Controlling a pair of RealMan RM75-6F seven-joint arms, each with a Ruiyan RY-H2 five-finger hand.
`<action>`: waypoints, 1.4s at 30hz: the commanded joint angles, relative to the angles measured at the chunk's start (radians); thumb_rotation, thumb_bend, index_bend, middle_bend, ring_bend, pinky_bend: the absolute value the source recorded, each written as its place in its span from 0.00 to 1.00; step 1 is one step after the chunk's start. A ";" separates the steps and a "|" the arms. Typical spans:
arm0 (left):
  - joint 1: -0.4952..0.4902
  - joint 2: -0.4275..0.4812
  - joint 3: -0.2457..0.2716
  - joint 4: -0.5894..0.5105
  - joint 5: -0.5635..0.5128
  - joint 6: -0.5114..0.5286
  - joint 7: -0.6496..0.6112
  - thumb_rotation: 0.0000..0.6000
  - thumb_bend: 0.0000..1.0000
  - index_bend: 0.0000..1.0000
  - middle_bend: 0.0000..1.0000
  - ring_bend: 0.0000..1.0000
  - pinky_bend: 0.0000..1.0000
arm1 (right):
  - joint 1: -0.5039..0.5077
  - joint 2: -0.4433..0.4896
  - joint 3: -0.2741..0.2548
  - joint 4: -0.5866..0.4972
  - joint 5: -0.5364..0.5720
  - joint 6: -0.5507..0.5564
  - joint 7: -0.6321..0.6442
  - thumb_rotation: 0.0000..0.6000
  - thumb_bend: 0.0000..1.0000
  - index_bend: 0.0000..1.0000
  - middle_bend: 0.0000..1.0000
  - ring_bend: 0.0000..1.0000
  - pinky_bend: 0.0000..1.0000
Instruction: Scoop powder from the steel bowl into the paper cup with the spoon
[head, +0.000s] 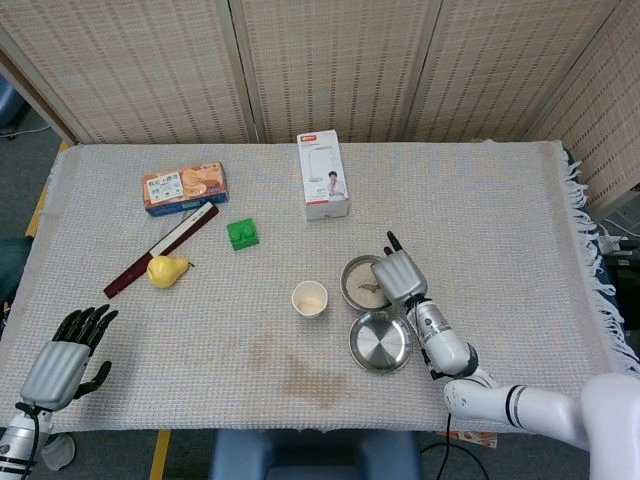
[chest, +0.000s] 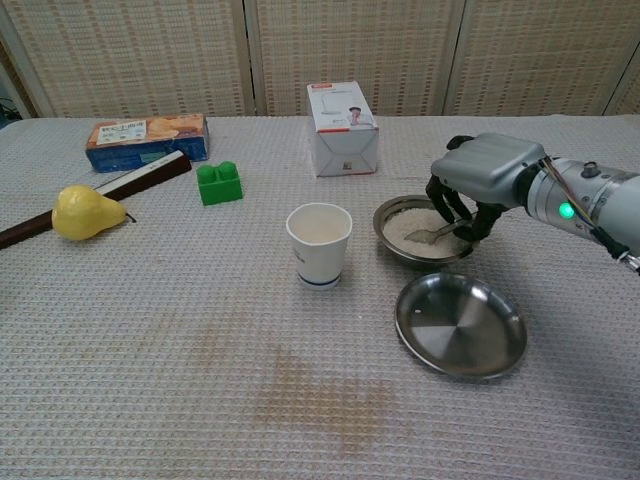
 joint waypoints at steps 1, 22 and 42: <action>-0.001 -0.001 0.000 0.001 -0.002 -0.003 -0.002 1.00 0.42 0.00 0.00 0.00 0.07 | -0.002 0.020 0.020 -0.024 0.059 -0.028 0.062 1.00 0.35 0.94 0.59 0.24 0.02; -0.004 -0.004 -0.002 0.003 -0.011 -0.011 0.003 1.00 0.42 0.00 0.00 0.00 0.07 | -0.012 0.061 0.042 -0.006 0.076 -0.089 0.367 1.00 0.35 0.95 0.60 0.25 0.02; -0.005 -0.004 0.000 -0.001 -0.011 -0.015 0.005 1.00 0.42 0.00 0.00 0.00 0.07 | 0.002 0.085 0.026 -0.010 0.074 -0.100 0.466 1.00 0.35 0.95 0.60 0.25 0.02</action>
